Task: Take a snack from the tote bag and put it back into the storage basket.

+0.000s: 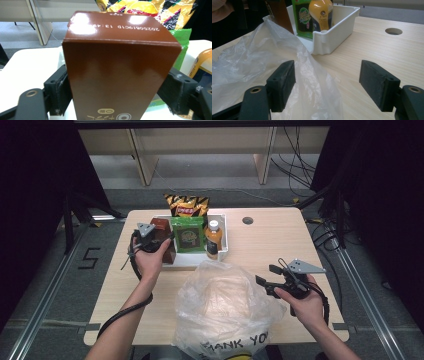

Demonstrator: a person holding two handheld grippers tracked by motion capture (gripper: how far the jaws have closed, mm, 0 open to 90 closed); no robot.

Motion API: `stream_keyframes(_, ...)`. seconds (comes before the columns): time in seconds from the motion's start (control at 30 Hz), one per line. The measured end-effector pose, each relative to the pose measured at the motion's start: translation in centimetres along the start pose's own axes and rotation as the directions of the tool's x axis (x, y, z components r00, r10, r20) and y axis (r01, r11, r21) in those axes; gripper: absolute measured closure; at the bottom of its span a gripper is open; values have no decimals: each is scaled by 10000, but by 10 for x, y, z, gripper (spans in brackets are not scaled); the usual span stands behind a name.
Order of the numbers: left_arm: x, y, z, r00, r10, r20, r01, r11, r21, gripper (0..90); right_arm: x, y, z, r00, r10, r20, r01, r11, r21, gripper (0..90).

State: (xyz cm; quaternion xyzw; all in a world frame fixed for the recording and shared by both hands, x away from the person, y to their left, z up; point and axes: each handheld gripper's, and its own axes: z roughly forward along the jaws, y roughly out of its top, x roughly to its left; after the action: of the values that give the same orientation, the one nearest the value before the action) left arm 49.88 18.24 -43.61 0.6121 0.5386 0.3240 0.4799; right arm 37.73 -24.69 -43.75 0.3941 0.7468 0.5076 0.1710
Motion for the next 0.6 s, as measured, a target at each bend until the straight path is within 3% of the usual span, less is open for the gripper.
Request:
stream_keyframes(0.27,1,2,-1,10000,-5,-35,6,10000,62,287,-1,-1,1,9999,-100,-77,100,9999,-49,296)
stream_keyframes(0.6,-1,3,-3,9993,21,-364,-25,9999,-115,342,0,0,1,10000,-26,-12,26,9999,-162,296)
